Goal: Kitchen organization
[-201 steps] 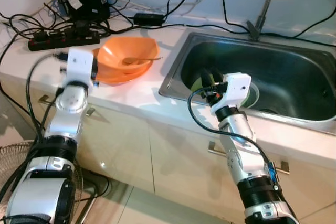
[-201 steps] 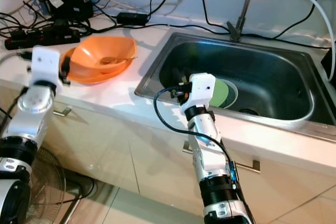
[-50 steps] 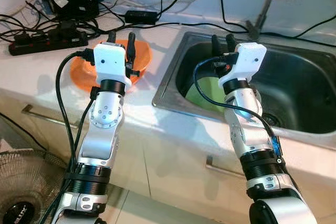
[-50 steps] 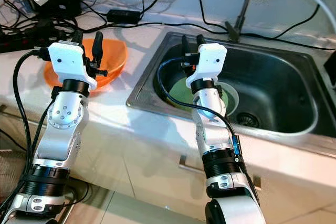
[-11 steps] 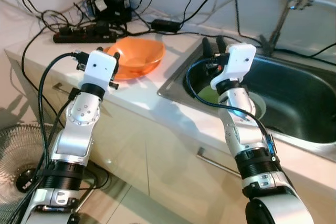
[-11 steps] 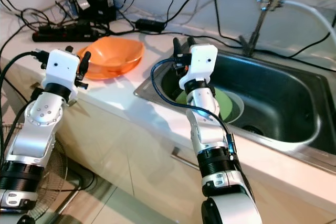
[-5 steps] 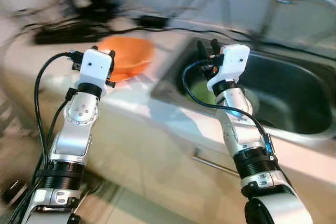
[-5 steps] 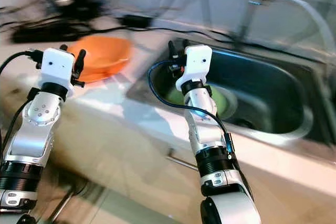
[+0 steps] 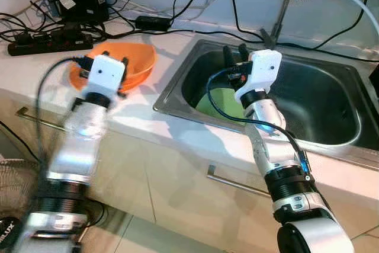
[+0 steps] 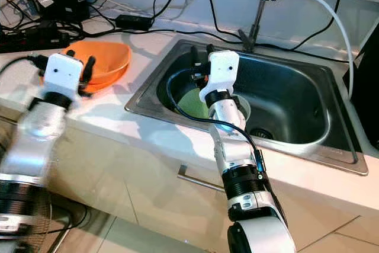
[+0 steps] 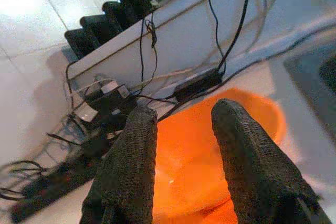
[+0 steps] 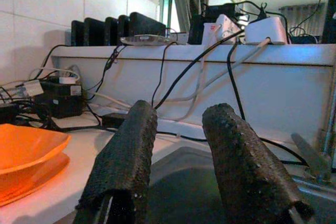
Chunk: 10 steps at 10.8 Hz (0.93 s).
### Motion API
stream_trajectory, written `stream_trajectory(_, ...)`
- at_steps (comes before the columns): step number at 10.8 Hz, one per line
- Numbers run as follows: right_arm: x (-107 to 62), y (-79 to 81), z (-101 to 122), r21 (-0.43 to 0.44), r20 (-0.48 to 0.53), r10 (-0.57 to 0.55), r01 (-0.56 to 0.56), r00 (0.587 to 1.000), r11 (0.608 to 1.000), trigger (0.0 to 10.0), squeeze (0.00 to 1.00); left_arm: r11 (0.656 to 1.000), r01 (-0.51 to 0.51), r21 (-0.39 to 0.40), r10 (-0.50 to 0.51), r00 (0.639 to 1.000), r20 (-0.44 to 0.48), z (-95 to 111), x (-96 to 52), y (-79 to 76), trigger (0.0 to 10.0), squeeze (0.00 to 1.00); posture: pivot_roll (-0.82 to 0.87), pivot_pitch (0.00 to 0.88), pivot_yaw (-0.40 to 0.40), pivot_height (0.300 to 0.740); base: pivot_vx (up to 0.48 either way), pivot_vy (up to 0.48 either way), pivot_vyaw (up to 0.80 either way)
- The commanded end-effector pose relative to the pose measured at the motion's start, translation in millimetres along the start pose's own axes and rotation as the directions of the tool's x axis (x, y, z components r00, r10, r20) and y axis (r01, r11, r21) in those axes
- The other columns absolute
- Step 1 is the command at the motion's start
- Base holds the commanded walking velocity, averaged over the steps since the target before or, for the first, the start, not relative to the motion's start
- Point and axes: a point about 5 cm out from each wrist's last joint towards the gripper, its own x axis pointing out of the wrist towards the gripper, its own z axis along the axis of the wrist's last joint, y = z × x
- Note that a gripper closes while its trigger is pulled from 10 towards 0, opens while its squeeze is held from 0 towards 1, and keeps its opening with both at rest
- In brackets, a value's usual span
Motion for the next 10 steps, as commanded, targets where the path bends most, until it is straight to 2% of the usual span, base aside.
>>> stream_trajectory(1,1.7,0.4,1,0.005,-0.007,0.006,-0.006,1.000,1.000,10.0,0.00,0.999,0.033,0.039,-0.034,0.999,0.014,8,4.3,-0.3,10.0,0.00,0.22,0.017,-0.009,0.740,0.000,0.000,0.00)
stream_trajectory(2,1.7,1.5,-1,0.004,-0.013,0.008,-0.008,1.000,1.000,10.0,0.00,0.983,0.093,0.157,-0.087,0.995,-0.040,2,4.8,9.5,10.0,0.00,0.22,0.017,-0.009,0.740,0.000,0.000,0.00)
stream_trajectory(4,2.0,2.3,-1,0.004,-0.017,0.012,-0.012,1.000,1.000,10.0,0.00,0.950,0.156,0.271,-0.144,0.987,-0.063,6,4.4,21.1,10.0,0.00,0.22,0.018,-0.010,0.740,0.000,0.000,0.00)
stream_trajectory(5,2.4,3.0,-2,0.004,-0.020,0.015,-0.015,1.000,1.000,10.0,0.00,0.921,0.220,0.322,-0.195,0.975,-0.110,6,3.6,25.9,10.0,0.00,0.23,0.017,-0.009,0.740,0.000,0.000,0.00)
stream_trajectory(6,2.8,4.1,-2,0.007,-0.019,0.017,-0.017,1.000,1.000,10.0,0.00,0.897,0.300,0.326,-0.260,0.952,-0.160,-2,-0.3,27.4,10.0,1.00,0.23,0.014,-0.006,0.740,0.000,0.000,0.00)
stream_trajectory(7,2.8,4.5,-2,0.008,-0.020,0.019,-0.019,1.000,1.000,10.0,0.00,0.880,0.347,0.323,-0.300,0.935,-0.187,-6,-2.9,26.7,10.0,1.00,0.23,0.014,-0.005,0.740,0.000,0.000,0.00)
stream_trajectory(8,2.4,4.5,-2,0.007,-0.022,0.020,-0.020,1.000,1.000,10.0,0.00,0.847,0.407,0.341,-0.348,0.911,-0.221,-9,-5.5,25.9,10.0,1.00,0.23,0.013,-0.006,0.740,0.000,0.000,0.00)
stream_trajectory(10,2.5,3.9,-3,0.006,-0.023,0.020,-0.020,1.000,1.000,10.0,0.00,0.793,0.437,0.424,-0.346,0.896,-0.277,-11,-0.7,34.6,10.0,1.00,0.23,0.013,-0.005,0.740,0.000,0.000,0.00)
